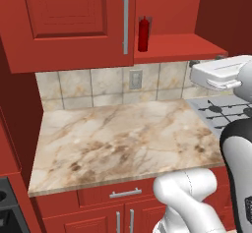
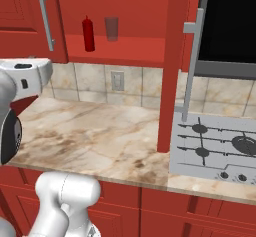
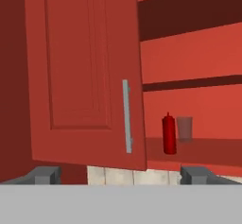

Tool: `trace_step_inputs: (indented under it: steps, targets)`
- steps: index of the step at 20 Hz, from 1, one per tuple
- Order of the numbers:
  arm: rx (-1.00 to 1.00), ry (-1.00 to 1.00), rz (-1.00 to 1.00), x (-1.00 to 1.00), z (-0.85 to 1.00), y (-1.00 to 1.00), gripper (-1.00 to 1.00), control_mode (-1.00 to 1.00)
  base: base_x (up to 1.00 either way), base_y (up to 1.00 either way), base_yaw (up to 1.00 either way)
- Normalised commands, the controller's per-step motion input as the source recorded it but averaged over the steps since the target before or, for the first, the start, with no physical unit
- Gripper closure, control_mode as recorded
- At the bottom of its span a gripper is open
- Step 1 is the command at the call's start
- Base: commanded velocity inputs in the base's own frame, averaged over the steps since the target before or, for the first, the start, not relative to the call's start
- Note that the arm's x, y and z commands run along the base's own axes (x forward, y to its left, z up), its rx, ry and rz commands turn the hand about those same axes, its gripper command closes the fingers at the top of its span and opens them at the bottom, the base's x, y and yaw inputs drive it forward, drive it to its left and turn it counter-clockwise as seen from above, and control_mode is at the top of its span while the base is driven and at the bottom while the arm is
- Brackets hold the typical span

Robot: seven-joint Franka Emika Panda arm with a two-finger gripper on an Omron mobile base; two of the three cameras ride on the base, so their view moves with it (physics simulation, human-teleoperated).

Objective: The dining table condiment station is running low on ketchup. Refill the condiment station by opening the cabinet and taking the ketchup from the cabinet and placing it on the dining table.

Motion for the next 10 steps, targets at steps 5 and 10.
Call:
trace_step_inputs:
  steps: [5, 10]
  targets:
    - [0.00, 0.03, 0.00, 0.03, 0.40, -0.12, -1.00, -1.00, 0.00, 0.00, 0.00]
    - [0.00, 0.12, 0.00, 0.17, 0.23, -0.09, -1.00, -1.00, 0.00, 0.00, 0.00]
